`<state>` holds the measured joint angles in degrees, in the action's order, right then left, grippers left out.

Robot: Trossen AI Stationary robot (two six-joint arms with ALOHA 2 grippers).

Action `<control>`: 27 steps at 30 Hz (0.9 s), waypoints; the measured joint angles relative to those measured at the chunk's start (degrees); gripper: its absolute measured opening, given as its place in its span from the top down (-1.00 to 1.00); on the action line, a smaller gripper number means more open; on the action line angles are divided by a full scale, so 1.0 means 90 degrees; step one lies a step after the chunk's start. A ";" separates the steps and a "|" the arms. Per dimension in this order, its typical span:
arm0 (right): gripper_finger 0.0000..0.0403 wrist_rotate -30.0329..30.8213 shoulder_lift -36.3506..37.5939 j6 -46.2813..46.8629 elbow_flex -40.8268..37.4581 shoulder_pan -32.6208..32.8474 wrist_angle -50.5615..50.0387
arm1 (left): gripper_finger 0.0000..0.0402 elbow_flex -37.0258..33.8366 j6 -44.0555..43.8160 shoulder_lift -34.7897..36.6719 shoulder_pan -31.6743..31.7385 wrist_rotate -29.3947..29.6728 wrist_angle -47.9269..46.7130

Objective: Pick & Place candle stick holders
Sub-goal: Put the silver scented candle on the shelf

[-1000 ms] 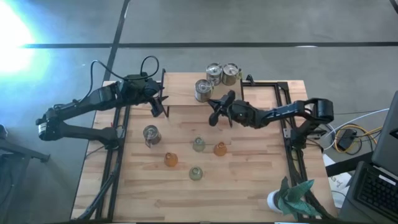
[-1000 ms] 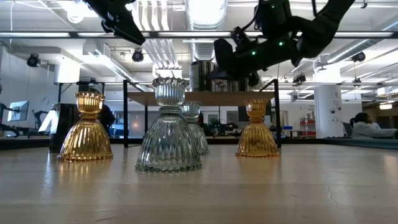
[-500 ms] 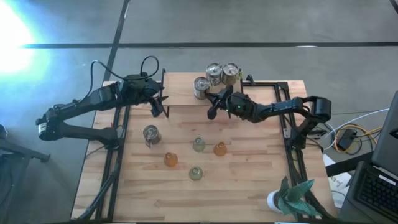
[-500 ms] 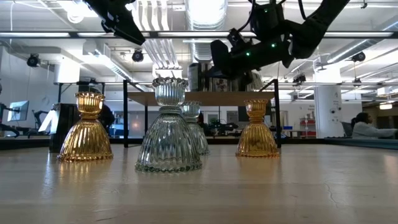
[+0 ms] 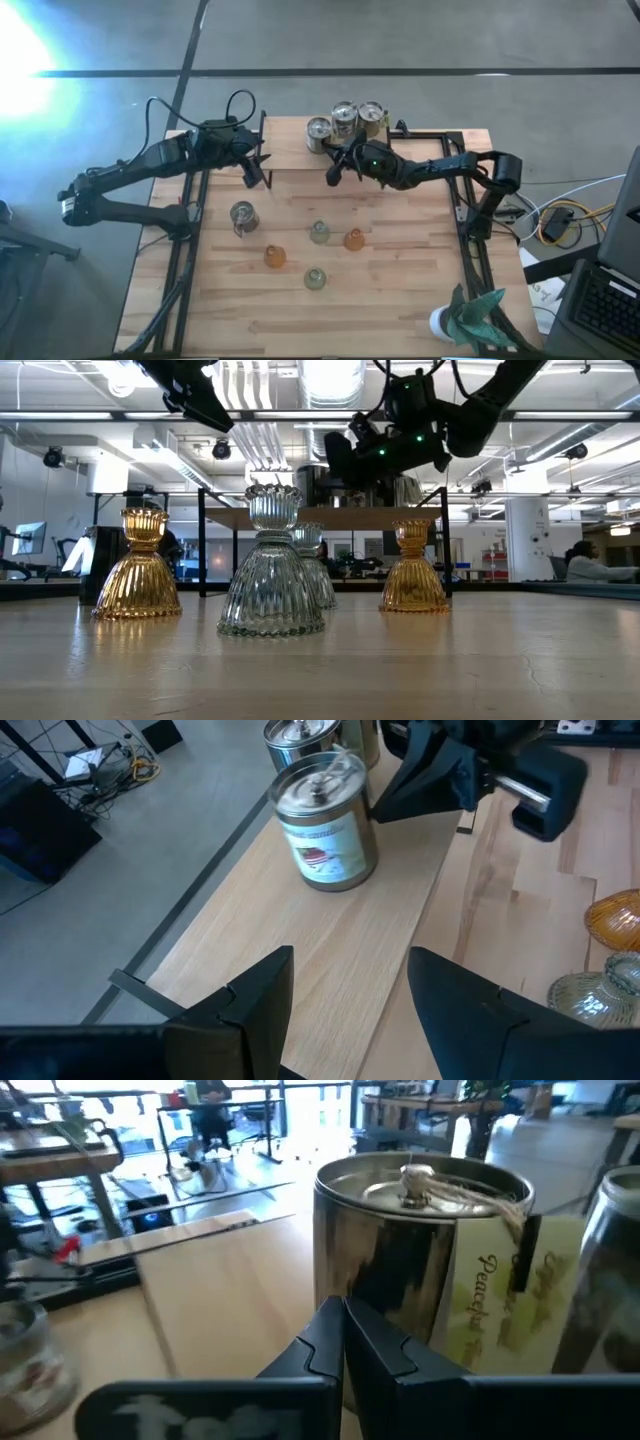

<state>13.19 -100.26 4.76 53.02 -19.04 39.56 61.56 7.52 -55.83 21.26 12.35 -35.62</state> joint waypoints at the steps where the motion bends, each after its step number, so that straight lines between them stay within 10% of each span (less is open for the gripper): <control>1: 0.96 0.0020 -0.0036 -0.0040 0.0070 -0.0014 -0.0001 | -0.01 0.0000 0.0000 0.0000 0.0000 0.0000 0.0000; 27: 0.96 -0.0538 -0.0249 0.0139 0.0447 -0.0125 -0.0183 | -0.01 0.0002 0.0001 -0.0022 -0.0005 0.0018 0.0000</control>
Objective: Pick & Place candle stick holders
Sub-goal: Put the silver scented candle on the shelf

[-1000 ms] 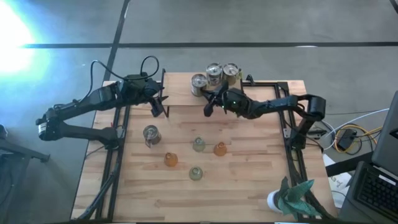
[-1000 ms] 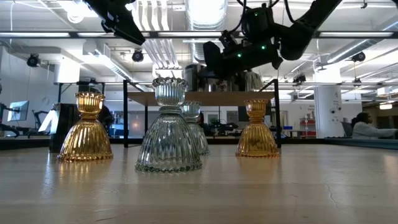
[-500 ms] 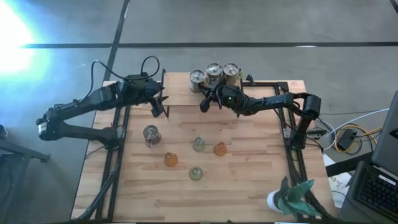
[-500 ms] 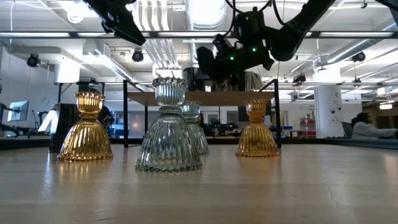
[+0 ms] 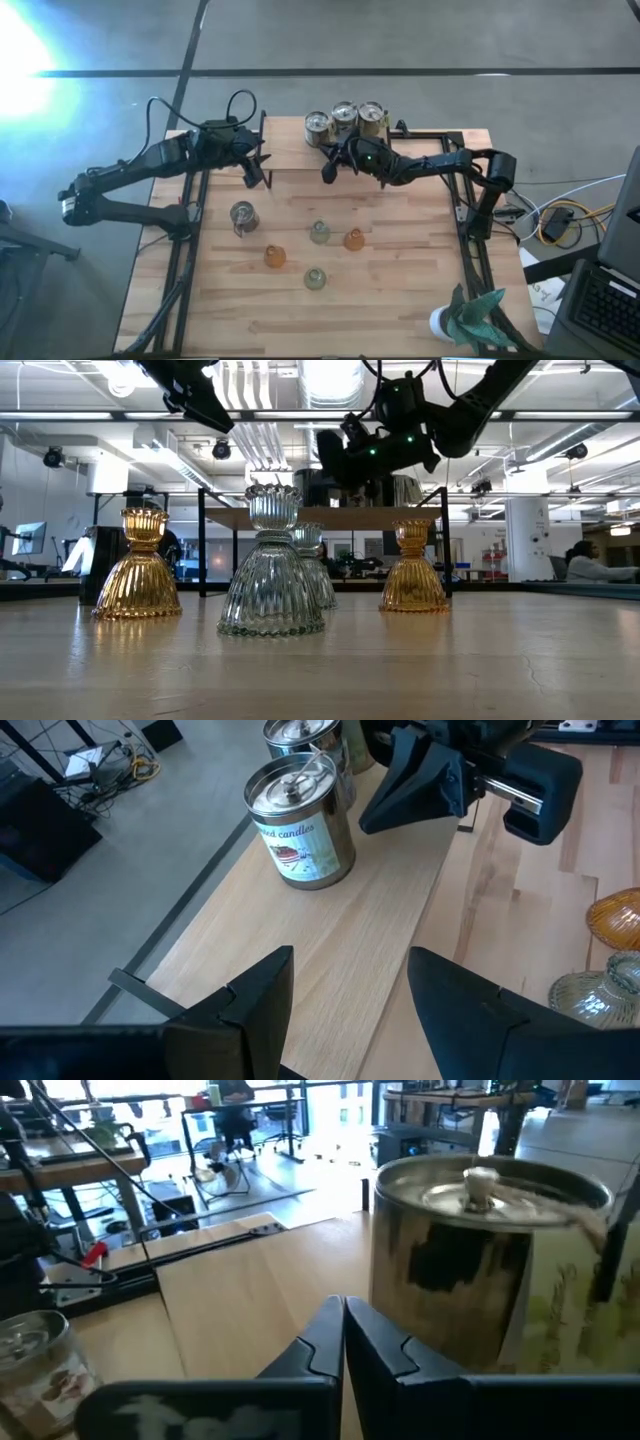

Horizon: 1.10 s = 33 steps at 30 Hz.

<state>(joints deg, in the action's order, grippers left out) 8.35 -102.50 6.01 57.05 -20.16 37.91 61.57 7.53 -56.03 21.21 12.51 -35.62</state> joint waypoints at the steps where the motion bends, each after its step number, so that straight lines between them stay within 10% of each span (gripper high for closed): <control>1: 0.96 -0.0041 0.0000 -0.0002 0.0026 -0.0010 -0.0002 | -0.01 -0.0001 -0.0002 0.0000 0.0000 0.0000 0.0000; 15: 0.96 -0.0550 -0.0079 -0.0189 0.0578 -0.0184 -0.0702 | -0.01 -0.0002 -0.0002 0.0000 0.0000 0.0002 0.0000; 33: 0.96 0.1220 -0.0435 0.0467 0.0814 0.0157 -0.0717 | -0.01 -0.0002 0.0000 -0.0002 0.0000 0.0002 0.0000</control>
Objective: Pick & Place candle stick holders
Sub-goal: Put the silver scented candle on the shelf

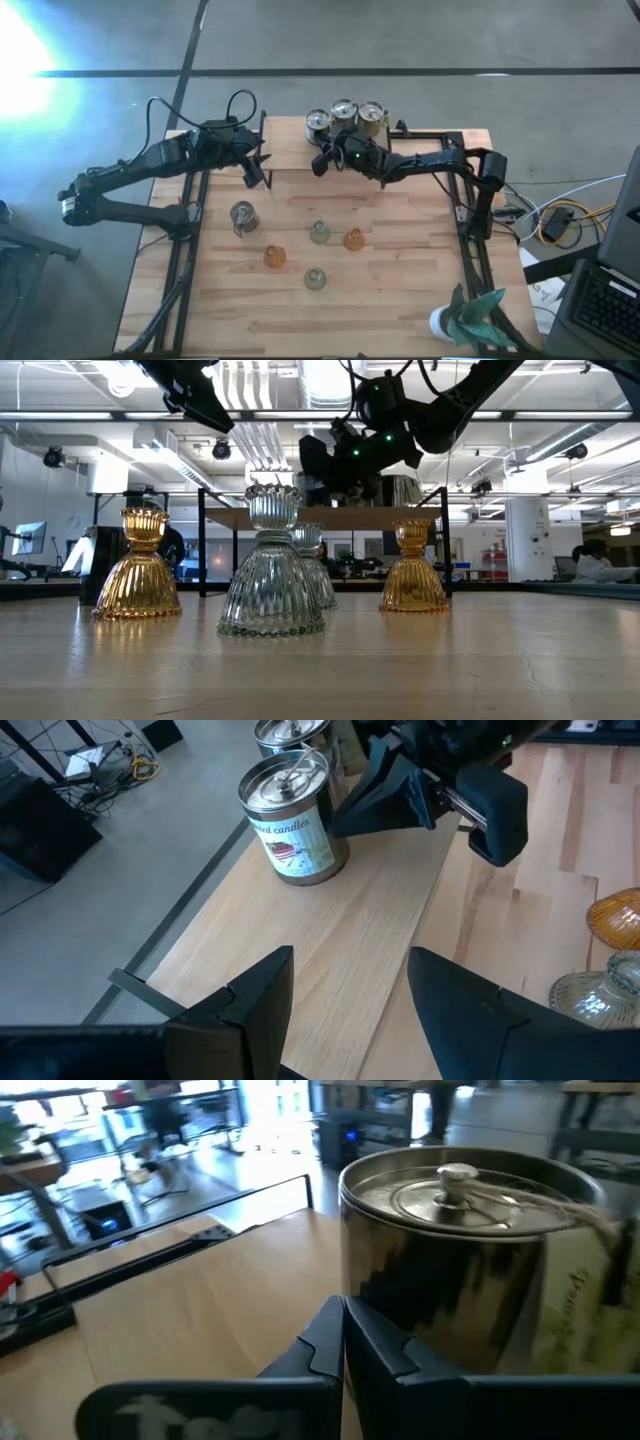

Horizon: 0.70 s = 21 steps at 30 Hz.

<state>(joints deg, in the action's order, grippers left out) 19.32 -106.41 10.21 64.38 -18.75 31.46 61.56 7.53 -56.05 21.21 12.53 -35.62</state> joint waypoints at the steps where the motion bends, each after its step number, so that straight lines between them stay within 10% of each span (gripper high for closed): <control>1: 0.96 0.0171 0.0000 0.0026 -0.0002 0.0052 0.0002 | -0.01 0.0002 -0.0002 0.0000 0.0000 0.0002 0.0000; 21: 0.96 0.1549 -0.0012 0.0452 0.0097 0.0473 0.0044 | -0.01 0.0002 -0.0001 0.0000 0.0002 0.0002 -0.0001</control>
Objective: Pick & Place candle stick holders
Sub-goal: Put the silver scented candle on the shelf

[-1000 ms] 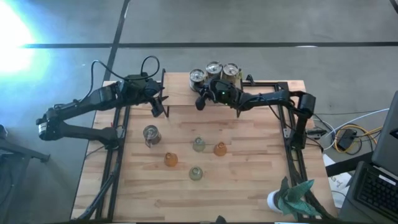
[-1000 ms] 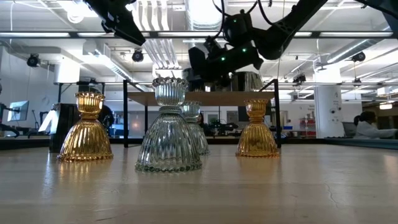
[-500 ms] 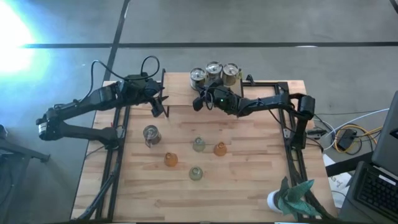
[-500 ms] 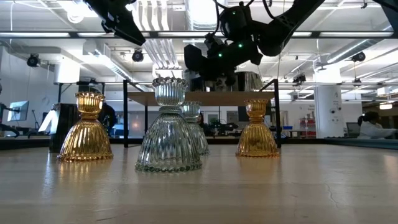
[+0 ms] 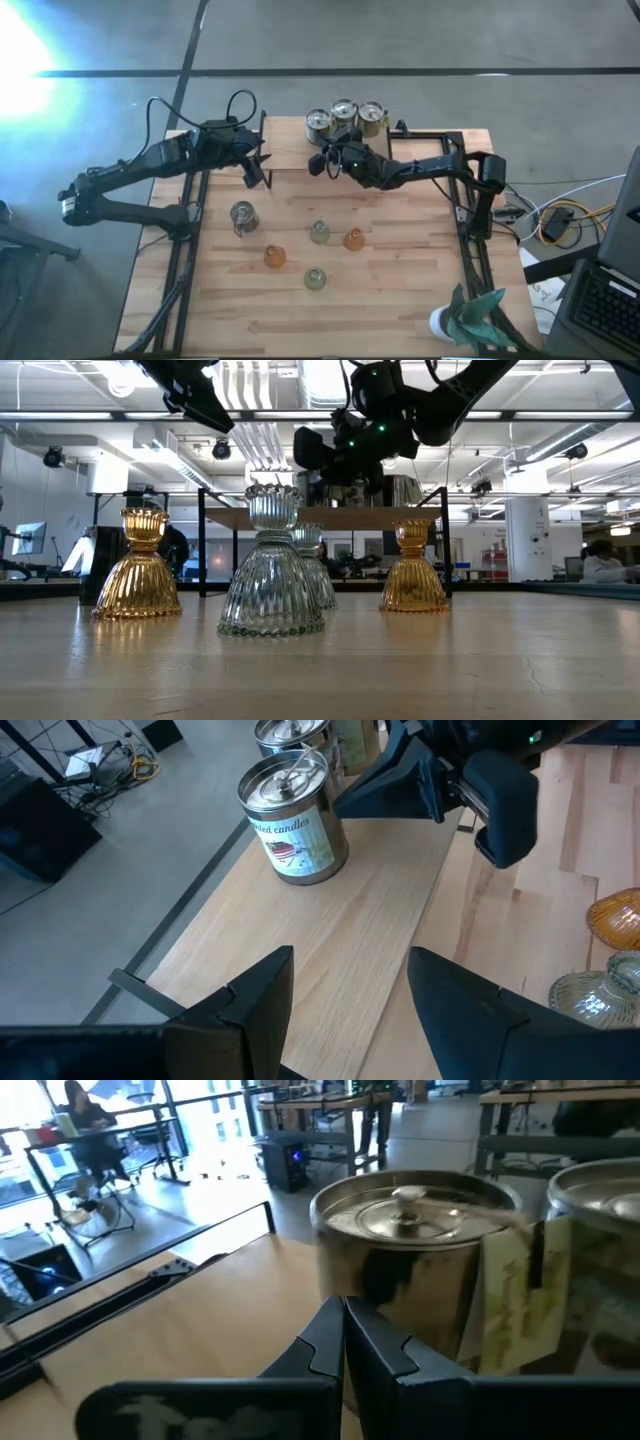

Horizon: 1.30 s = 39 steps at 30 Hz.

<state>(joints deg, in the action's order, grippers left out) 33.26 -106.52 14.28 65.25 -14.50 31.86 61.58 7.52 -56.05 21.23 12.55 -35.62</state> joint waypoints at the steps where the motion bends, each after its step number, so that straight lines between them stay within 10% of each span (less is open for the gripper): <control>1: 0.96 -0.0001 0.0000 0.0064 0.0000 0.0014 -0.0009 | -0.01 -0.0001 0.0001 0.0000 -0.0001 -0.0001 0.0001; 20: 0.96 -0.0647 0.0424 -0.0203 -0.0024 0.0325 -0.0767 | -0.01 0.0000 0.0001 0.0000 -0.0001 -0.0002 0.0001; 29: 0.96 -0.1653 0.3097 -0.0541 -0.0046 0.1099 -0.4608 | -0.01 -0.0002 -0.0002 0.0000 -0.0001 -0.0002 0.0001; 39: 0.96 -0.2418 0.5145 0.1284 -0.0460 0.1684 -0.7844 | -0.01 -0.0002 0.0035 0.0000 0.0000 0.0023 -0.0006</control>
<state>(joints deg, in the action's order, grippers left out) 11.50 -60.21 25.84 61.11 0.65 -38.74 61.56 7.84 -56.05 21.23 12.76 -35.68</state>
